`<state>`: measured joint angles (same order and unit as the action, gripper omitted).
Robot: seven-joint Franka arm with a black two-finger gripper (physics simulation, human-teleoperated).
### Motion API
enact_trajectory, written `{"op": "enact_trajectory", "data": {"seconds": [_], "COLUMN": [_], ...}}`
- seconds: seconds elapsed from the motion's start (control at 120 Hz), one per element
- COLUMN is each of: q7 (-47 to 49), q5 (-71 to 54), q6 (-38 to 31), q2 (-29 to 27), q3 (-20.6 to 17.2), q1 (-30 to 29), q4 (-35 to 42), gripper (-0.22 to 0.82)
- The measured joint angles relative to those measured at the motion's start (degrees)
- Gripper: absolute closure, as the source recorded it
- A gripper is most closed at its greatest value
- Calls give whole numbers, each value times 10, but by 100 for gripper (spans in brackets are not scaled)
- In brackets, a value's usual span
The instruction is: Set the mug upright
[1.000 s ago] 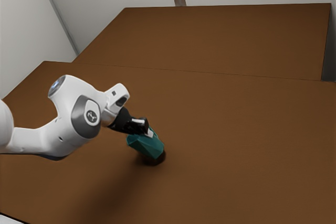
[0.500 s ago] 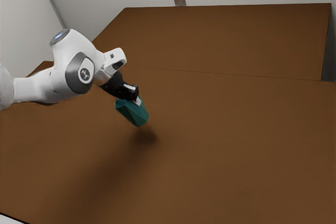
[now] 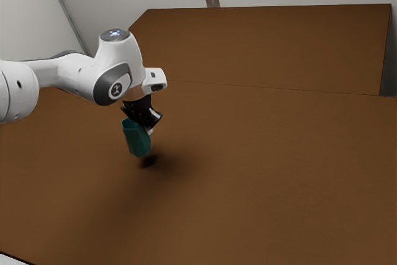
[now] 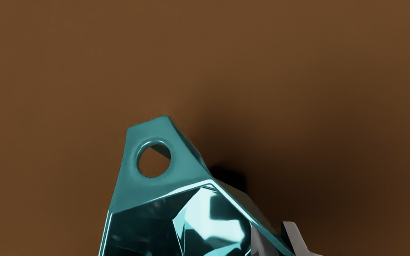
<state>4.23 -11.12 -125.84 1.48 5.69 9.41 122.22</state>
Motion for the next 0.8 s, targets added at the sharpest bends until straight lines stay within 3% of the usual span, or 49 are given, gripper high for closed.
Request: {"op": "enact_trajectory", "data": {"seconds": [0.258,0.8], "q7": [80,181], "q5": [-12,-12], "q6": [10,7], "q2": [-14,3], "q3": [-1,-3], "q1": [-9,-15], "q4": [41,44], "gripper": [78,78]}}
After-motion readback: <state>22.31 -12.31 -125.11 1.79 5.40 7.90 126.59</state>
